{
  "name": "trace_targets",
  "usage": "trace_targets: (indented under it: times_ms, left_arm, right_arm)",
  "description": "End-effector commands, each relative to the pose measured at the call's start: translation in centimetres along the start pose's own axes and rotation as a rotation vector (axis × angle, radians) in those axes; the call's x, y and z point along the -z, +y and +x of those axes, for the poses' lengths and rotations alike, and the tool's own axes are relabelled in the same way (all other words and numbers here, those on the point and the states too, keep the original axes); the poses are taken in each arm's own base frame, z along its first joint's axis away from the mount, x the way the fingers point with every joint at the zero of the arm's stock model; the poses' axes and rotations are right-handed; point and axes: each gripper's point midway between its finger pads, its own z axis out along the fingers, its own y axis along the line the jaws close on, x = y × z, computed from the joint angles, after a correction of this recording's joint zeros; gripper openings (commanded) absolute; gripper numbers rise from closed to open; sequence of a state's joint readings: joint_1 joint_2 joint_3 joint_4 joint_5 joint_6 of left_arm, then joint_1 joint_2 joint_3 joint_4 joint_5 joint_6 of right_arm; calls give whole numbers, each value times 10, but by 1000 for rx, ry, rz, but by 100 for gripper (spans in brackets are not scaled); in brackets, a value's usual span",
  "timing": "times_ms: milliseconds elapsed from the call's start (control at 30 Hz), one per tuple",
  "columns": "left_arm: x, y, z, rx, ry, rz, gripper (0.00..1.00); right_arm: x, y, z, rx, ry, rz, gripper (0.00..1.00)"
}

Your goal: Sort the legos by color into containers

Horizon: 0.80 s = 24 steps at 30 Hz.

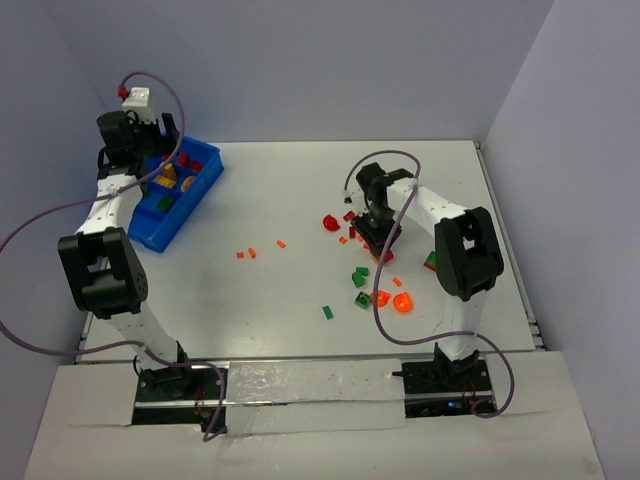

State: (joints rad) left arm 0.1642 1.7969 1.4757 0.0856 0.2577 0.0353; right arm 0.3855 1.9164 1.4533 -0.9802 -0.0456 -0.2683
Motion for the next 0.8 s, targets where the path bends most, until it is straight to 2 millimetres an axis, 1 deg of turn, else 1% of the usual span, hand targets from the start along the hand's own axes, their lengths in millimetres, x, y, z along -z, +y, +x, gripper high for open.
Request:
trace_targets:
  times_ms: [0, 33, 100, 133, 200, 233, 267, 300, 333, 367, 400, 433, 467, 500, 567, 667, 733, 767]
  left_arm:
    - [14, -6, -25, -2, -40, 7, 85]
    - [14, -9, -25, 4, -33, 19, 85]
    - [15, -18, -29, 10, -31, 70, 84]
    - [17, -24, -29, 8, -20, 107, 84]
    - [24, -44, -24, 14, 15, 222, 84]
    - [32, -65, -25, 4, 14, 345, 85]
    - [38, -75, -23, 16, 26, 400, 86]
    - [46, -86, -26, 26, 26, 460, 86]
    - [55, -102, -26, 41, 28, 558, 86]
    - [61, -112, -25, 71, 51, 608, 87]
    - [66, -117, -28, 70, 44, 649, 87]
    - [76, -132, -24, 103, 75, 735, 88]
    - [83, -141, -26, 145, 97, 780, 91]
    - [93, -155, -23, 172, 130, 848, 92]
    - [106, -174, -22, 184, 151, 921, 92]
    - [123, -202, -25, 187, 157, 1022, 92]
    - [132, -220, -29, 183, 154, 1084, 91]
    - [135, -225, -30, 185, 154, 1109, 91]
  right_arm:
    - [7, 2, -19, 0, -55, -16, 31]
    - [8, 5, -18, 1, -59, -35, 22]
    - [10, 21, -16, 1, -62, -125, 2]
    - [14, 28, -17, 4, -75, -162, 0]
    - [26, 40, -21, 22, -117, -235, 0]
    - [35, 44, -27, 42, -161, -264, 0]
    - [52, 47, -39, 80, -233, -289, 0]
    - [63, 47, -48, 100, -285, -301, 0]
    - [74, 45, -59, 111, -341, -309, 0]
    - [95, 42, -76, 118, -423, -335, 0]
    - [106, 43, -85, 124, -461, -356, 0]
    - [117, 43, -94, 126, -497, -375, 0]
    - [128, 48, -103, 136, -539, -424, 0]
    - [148, 47, -119, 153, -606, -437, 0]
    - [180, 57, -141, 187, -716, -499, 0]
    - [215, 66, -164, 211, -845, -556, 0]
    - [230, 79, -175, 241, -899, -612, 0]
    - [233, 84, -177, 256, -909, -635, 0]
